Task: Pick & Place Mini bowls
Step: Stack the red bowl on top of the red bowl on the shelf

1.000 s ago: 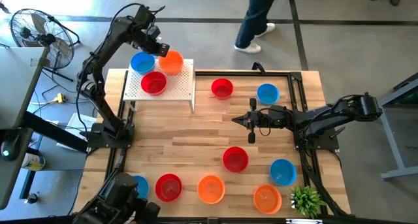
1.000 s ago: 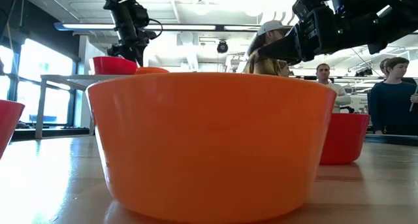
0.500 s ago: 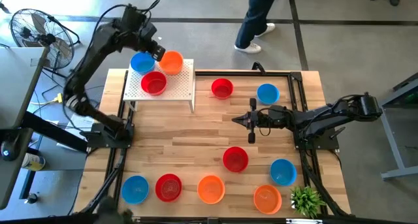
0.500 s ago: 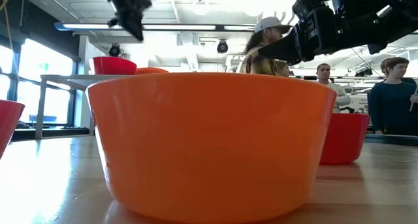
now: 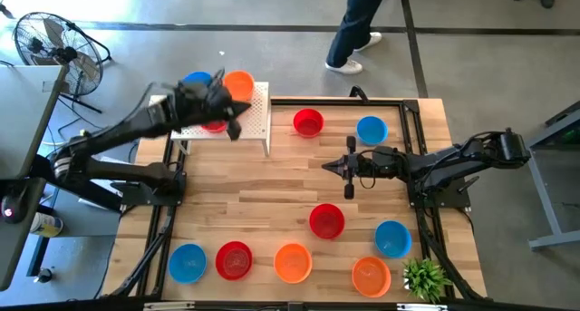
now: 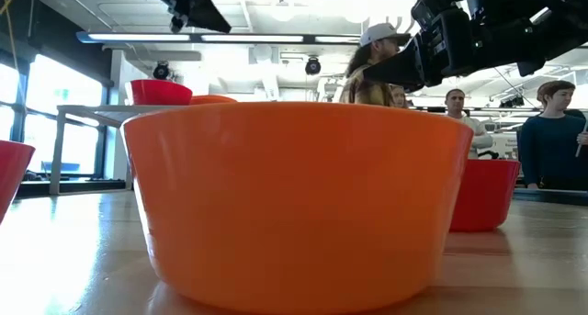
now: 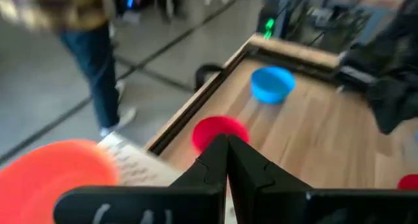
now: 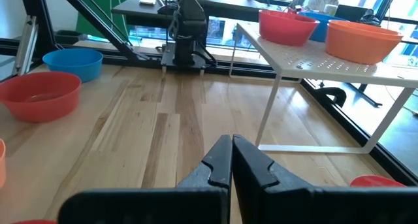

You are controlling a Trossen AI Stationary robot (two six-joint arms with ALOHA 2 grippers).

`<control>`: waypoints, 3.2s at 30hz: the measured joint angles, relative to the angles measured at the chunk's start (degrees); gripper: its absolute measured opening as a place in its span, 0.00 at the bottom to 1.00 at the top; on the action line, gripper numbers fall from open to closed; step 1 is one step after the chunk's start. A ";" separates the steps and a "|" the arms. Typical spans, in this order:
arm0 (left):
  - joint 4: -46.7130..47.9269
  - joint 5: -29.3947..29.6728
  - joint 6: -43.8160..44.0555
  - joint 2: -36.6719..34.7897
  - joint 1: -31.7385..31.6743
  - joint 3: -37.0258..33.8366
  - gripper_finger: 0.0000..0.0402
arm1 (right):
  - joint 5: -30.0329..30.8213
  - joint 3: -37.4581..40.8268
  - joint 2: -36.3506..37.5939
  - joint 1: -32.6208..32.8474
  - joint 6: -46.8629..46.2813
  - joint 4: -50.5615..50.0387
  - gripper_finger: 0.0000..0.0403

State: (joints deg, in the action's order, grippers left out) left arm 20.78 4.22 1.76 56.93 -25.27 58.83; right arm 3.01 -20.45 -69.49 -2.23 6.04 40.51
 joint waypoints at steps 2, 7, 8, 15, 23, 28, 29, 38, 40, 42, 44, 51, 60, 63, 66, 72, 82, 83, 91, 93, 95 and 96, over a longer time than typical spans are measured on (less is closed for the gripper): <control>-6.32 1.32 0.00 -1.34 3.27 -5.89 0.01 | 0.71 0.00 0.00 0.02 -0.59 0.00 0.00; -22.47 1.71 -0.04 -2.52 10.69 -17.21 0.01 | 4.53 0.00 0.00 -0.01 -3.56 -0.31 0.00; -24.92 1.83 -0.12 -2.52 12.05 -19.19 0.01 | 5.15 0.00 0.02 -0.01 -4.11 -0.46 0.00; -43.87 4.85 -2.17 -2.45 19.92 -30.34 0.01 | 6.55 -0.07 2.91 0.04 -10.94 -4.75 0.01; -54.05 5.01 -3.02 -2.45 22.34 -37.32 0.01 | 11.15 -1.26 14.95 0.04 -23.59 -29.98 0.14; -54.12 4.96 -3.30 -2.45 22.31 -37.84 0.01 | 14.13 -8.46 18.25 1.61 -30.81 -53.79 0.24; -54.22 4.92 -3.54 -2.45 22.31 -37.84 0.01 | 14.64 -10.21 18.07 2.34 -31.80 -57.80 0.25; -53.91 3.51 -4.50 -2.45 22.31 -37.84 0.01 | 15.13 -22.80 10.62 10.50 -42.13 -80.34 0.41; -53.79 3.42 -4.50 -2.45 22.31 -37.84 0.01 | 13.98 -24.80 8.29 12.42 -44.32 -83.44 0.45; -53.67 3.40 -4.48 -2.45 22.33 -37.84 0.01 | 12.42 -26.68 5.96 14.16 -47.72 -85.71 0.50; -53.65 3.37 -4.33 -2.43 22.33 -37.84 0.01 | 10.54 -28.02 3.83 15.58 -54.20 -86.07 0.54; -52.87 1.87 -4.04 -2.43 22.33 -37.84 0.01 | 5.50 -28.46 -4.46 21.35 -73.84 -85.83 0.61; -52.34 0.66 -4.04 -2.06 22.33 -37.84 0.01 | 4.99 -28.46 -14.59 26.00 -78.14 -71.58 0.53; -52.08 0.66 -4.02 -1.40 22.33 -37.84 0.01 | 4.61 -28.46 -17.19 25.98 -78.81 -70.40 0.48; -52.49 0.66 -4.02 -1.48 22.33 -37.84 0.01 | 3.42 -28.44 -19.42 25.87 -79.10 -70.52 0.42; -52.96 0.69 -4.02 -0.46 22.31 -37.84 0.01 | 2.55 -28.41 -20.85 25.87 -77.75 -69.14 0.26; -52.80 0.75 -4.02 -0.46 22.31 -37.84 0.01 | 2.79 -28.74 -20.83 24.90 -75.10 -69.53 0.03; -52.79 0.73 -4.02 -0.46 22.31 -37.84 0.01 | 2.61 -29.09 -20.83 24.44 -74.37 -69.82 0.03; -52.79 0.75 -3.87 -0.46 22.31 -37.84 0.01 | 5.55 -34.13 -20.81 18.80 -64.80 -74.45 0.01; -52.78 0.45 -3.45 -0.46 22.31 -37.84 0.01 | 6.84 -35.28 -20.81 16.98 -61.94 -74.62 0.01; -52.44 -1.33 -3.48 -0.46 22.31 -37.84 0.01 | 7.74 -36.53 -20.81 15.04 -59.77 -74.56 0.01; -52.12 -2.44 -3.76 -0.46 22.31 -37.84 0.01 | 8.00 -37.08 -20.80 13.93 -59.15 -74.49 0.01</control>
State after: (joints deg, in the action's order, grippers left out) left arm -31.33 1.78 -2.00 56.47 -2.96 20.99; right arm 11.01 -57.53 -90.30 11.69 -53.11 -33.97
